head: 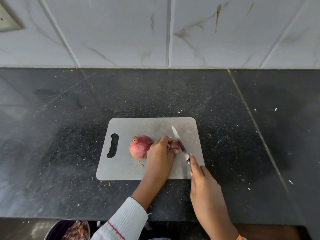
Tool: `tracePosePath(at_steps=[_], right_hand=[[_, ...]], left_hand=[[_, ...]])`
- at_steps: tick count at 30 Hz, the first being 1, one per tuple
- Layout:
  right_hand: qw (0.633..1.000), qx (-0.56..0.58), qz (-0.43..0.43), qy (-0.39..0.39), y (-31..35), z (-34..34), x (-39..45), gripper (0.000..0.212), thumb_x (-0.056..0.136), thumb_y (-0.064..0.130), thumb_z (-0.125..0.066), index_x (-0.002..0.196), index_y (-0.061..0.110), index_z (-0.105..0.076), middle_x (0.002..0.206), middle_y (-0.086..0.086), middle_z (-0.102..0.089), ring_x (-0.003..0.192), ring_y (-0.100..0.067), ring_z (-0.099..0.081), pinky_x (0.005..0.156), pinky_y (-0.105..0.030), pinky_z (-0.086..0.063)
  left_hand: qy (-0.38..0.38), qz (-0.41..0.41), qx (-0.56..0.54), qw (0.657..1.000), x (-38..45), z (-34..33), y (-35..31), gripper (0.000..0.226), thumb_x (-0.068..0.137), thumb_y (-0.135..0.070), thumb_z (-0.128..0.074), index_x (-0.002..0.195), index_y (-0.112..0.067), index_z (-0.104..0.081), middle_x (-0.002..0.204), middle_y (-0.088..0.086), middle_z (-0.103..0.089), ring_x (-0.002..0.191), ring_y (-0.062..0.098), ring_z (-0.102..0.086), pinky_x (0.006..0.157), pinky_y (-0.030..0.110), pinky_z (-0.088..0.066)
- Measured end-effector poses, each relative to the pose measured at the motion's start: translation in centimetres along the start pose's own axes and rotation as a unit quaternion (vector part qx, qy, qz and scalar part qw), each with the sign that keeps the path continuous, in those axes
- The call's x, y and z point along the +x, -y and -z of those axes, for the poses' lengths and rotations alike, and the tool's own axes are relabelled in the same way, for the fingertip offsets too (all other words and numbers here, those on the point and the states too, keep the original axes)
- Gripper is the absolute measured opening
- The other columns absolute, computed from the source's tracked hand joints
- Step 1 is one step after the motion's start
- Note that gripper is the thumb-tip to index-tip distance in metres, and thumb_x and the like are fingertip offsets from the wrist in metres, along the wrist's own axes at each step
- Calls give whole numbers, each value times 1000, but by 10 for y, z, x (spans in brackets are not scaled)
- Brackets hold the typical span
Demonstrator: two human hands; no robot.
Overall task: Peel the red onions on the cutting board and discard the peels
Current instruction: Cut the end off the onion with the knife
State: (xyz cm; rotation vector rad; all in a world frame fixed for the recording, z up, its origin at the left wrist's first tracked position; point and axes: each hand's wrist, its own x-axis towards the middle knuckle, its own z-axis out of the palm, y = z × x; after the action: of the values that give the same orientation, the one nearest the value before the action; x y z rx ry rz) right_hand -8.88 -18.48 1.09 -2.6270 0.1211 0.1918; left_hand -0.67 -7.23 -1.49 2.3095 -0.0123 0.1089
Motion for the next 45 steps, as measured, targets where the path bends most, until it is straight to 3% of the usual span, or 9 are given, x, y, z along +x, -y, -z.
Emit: tracePosePath(at_steps=[8, 15, 19, 25, 29, 34, 39, 43, 45], right_hand=[[992, -114, -16, 52, 17, 6, -4, 74, 96, 12, -36, 146, 28, 16, 131, 3, -33, 94, -19, -61, 77, -29, -47], [990, -135, -27, 29, 30, 4, -6, 88, 83, 10, -61, 149, 19, -3, 120, -1, -46, 71, -16, -64, 61, -25, -49], [988, -142, -23, 51, 29, 0, 9, 71, 96, 9, -36, 148, 25, 10, 132, 0, -35, 93, -19, -61, 76, -28, -48], [989, -119, -45, 77, 27, -3, 0, 77, 95, 9, -39, 146, 27, 15, 132, 3, -31, 90, -16, -61, 77, -25, -49], [997, -63, -33, 19, 20, -13, 14, 74, 93, 5, -42, 149, 25, 2, 124, -2, -43, 84, -21, -63, 75, -31, -54], [998, 4, -47, 29, 17, -15, 0, 67, 96, 9, -38, 148, 29, -2, 123, 2, -44, 95, -17, -60, 80, -29, -50], [999, -18, -30, -14, 8, -26, 21, 74, 90, 2, -48, 149, 27, -11, 117, -3, -48, 79, -24, -62, 66, -35, -51], [994, 66, -7, -84, -7, -25, 20, 60, 87, -2, -51, 142, 19, -37, 104, -8, -58, 79, -26, -62, 62, -34, -49], [988, 108, 11, -114, -7, -23, 21, 58, 87, -4, -50, 140, 17, -40, 105, -9, -59, 86, -23, -62, 68, -30, -48]], left_hand=[[-4, 6, -18, 1000, 1, 1, 4, 24, 78, -7, -69, 101, -8, -65, 101, 2, -68, 89, 17, -64, 78, 24, -50], [0, 28, -33, 999, 3, 2, 5, 24, 78, -6, -68, 102, -8, -64, 100, 4, -68, 90, 18, -64, 80, 33, -53], [2, 13, -27, 1000, 3, 2, 4, 24, 78, -5, -67, 102, -7, -64, 99, 4, -67, 87, 18, -64, 79, 31, -53], [14, 20, -26, 999, 5, 5, 2, 24, 79, -3, -64, 103, -8, -64, 98, 3, -68, 89, 18, -64, 79, 27, -51], [13, 17, -13, 1000, 4, 4, -1, 23, 80, -7, -67, 102, -10, -64, 100, -1, -67, 88, 12, -62, 73, 14, -40], [13, 42, -24, 999, 5, 5, 2, 24, 78, -9, -70, 100, -11, -63, 99, -4, -64, 87, 14, -62, 78, 27, -50], [20, 21, -11, 999, -2, 8, -2, 25, 76, -5, -70, 96, -12, -57, 95, -13, -49, 78, 6, -53, 66, 14, -46], [48, 4, 23, 999, -5, 10, -2, 44, 75, -3, -68, 112, -14, -50, 107, -7, -45, 77, 9, -47, 61, 15, -33], [68, -16, 53, 996, -7, 13, -2, 54, 75, 1, -66, 123, -15, -50, 117, -1, -45, 83, 17, -56, 67, 19, -41]])
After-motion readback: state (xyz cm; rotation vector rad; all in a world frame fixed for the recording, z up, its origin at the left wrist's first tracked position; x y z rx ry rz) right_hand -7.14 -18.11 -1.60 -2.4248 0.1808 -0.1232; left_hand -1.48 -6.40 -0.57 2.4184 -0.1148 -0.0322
